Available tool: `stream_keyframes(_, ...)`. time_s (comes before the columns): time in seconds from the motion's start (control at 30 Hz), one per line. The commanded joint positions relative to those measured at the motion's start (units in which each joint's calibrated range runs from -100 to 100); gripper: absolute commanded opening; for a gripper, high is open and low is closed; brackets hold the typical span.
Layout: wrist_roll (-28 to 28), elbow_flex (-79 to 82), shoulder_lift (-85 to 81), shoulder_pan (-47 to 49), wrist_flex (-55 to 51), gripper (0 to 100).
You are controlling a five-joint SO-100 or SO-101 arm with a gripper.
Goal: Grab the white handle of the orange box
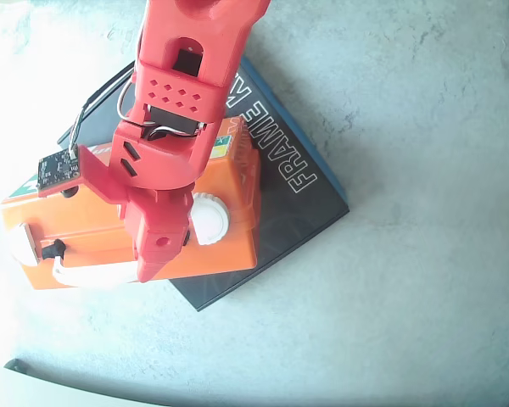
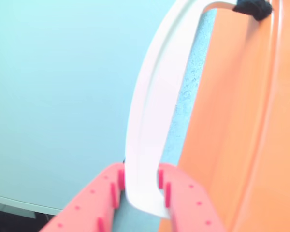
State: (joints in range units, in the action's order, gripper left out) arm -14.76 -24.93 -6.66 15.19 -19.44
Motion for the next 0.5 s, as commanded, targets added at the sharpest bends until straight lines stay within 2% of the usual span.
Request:
stream_keyframes(0.0, 5.02, 12.13, 4.0, -0.51, -1.63, 2)
stream_keyframes(0.1, 10.25, 21.08, 0.46, -0.43, -6.53, 2)
stream_keyframes(0.2, 12.49, 36.41, -4.68, -0.27, -9.83, 2)
stream_keyframes(0.47, 12.49, 59.71, -14.89, 1.66, -14.99, 2)
